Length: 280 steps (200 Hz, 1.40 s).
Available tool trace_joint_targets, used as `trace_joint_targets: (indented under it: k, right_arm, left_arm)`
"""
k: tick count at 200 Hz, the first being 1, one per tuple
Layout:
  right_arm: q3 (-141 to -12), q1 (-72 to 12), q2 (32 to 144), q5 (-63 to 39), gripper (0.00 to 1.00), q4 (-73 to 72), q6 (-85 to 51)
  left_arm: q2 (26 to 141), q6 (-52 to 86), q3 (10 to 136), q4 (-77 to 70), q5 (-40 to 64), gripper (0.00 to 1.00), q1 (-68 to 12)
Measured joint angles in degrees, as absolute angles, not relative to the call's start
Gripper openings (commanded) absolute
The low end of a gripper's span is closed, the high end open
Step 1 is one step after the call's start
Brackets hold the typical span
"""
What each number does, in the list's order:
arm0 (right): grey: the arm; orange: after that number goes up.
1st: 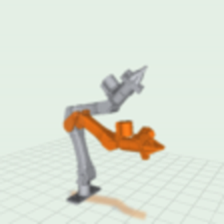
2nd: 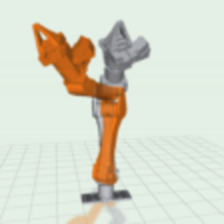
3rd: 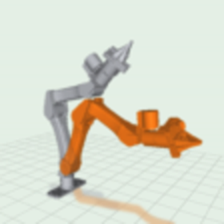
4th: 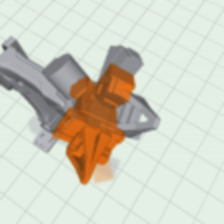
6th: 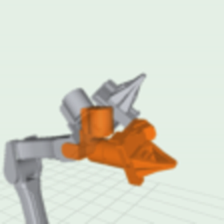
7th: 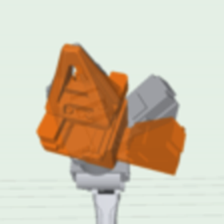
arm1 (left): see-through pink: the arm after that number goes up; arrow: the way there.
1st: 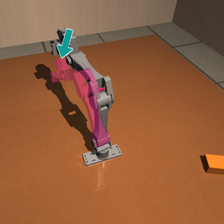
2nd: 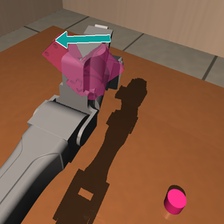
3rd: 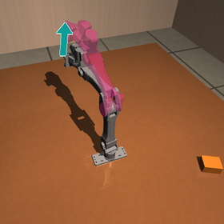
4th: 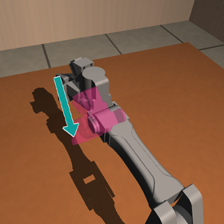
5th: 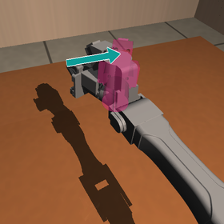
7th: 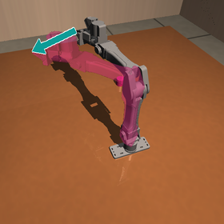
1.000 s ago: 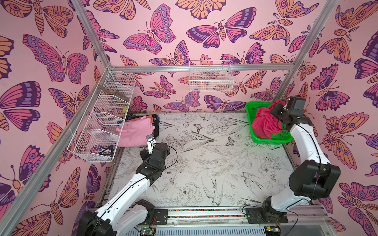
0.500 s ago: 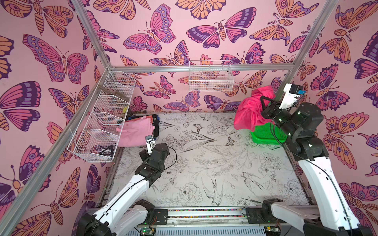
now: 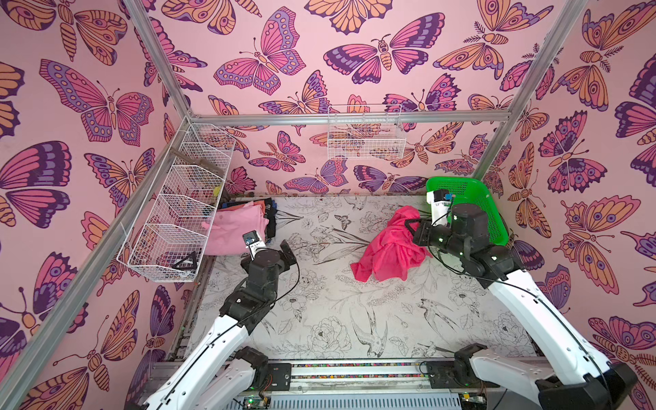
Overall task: Fold and stack t-shirts
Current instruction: Place the T-shirt at the center of the board.
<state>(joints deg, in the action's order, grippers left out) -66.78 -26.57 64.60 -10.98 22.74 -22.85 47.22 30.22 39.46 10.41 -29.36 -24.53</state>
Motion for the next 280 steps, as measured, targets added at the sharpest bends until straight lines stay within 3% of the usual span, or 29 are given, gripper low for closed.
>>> trace_joint_targets:
  k: [86,181,188,205,220,236,280]
  right_arm:
    - [-72.6,-39.9,79.1,-7.8,0.0,26.9,-22.0]
    - [-70.0,-40.3,78.0,-4.7,0.0,28.6,-22.4]
    - [-70.0,-40.3,78.0,-4.1,0.1,28.8,-22.4]
    - [-70.0,-40.3,78.0,-2.9,0.47,29.1,-22.4]
    - [-70.1,-40.3,78.0,-1.4,0.61,29.6,-22.3]
    - [-70.3,-40.3,78.0,0.1,0.83,30.0,-22.7]
    - [-71.5,-40.3,78.0,3.0,0.88,30.5,-22.3]
  left_arm:
    - [46.8,31.9,40.2,10.8,-19.2,1.0,-22.9]
    - [50.6,36.2,40.0,5.1,-5.3,1.0,-22.1]
    - [51.0,36.4,40.0,4.7,-4.8,1.0,-22.1]
    - [51.8,36.5,40.0,4.3,-3.7,1.0,-22.1]
    - [51.9,36.5,40.0,4.3,-3.4,1.0,-22.1]
    - [51.9,36.5,40.0,4.3,-3.4,1.0,-22.1]
    - [54.8,36.1,42.5,6.4,-3.2,1.0,-22.1]
